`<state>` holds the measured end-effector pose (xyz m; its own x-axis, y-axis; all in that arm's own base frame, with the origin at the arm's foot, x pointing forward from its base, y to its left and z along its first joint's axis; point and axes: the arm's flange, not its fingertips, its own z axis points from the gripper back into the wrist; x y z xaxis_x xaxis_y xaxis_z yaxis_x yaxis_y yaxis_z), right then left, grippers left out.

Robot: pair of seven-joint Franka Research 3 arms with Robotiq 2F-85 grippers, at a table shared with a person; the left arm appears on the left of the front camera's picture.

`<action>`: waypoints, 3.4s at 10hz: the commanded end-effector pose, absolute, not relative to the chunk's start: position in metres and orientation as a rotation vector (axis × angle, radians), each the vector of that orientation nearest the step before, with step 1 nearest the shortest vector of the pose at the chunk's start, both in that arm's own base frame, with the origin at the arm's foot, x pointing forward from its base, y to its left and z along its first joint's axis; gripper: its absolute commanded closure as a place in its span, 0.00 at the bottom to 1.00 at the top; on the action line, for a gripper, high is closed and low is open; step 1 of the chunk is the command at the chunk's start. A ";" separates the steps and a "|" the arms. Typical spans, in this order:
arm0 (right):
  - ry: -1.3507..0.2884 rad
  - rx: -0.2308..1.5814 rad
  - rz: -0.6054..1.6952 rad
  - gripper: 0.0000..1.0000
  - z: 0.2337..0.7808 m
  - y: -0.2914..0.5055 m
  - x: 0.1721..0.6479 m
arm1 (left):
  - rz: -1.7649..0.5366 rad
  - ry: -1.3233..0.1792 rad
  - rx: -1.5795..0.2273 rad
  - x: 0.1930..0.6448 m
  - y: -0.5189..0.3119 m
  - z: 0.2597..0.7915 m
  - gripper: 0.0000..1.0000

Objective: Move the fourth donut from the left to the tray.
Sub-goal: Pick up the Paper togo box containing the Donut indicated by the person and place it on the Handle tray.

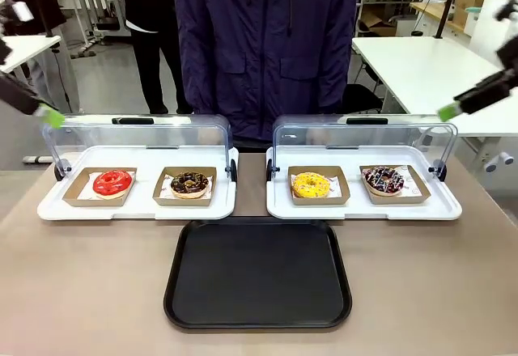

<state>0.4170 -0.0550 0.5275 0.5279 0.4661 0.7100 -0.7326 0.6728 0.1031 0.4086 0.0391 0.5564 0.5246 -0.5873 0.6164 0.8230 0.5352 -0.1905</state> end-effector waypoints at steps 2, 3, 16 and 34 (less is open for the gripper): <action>-0.796 0.579 0.795 0.00 0.514 -0.122 0.428 | -0.925 -0.618 -0.608 0.419 0.101 0.560 0.00; -0.838 0.610 0.821 0.00 0.507 -0.142 0.430 | -0.938 -0.645 -0.626 0.418 0.118 0.558 0.00; -0.962 0.737 0.886 0.00 0.469 -0.215 0.429 | -0.918 -0.775 -0.732 0.424 0.202 0.511 0.00; -0.962 0.737 0.886 0.00 0.469 -0.215 0.429 | -0.918 -0.775 -0.732 0.424 0.202 0.511 0.00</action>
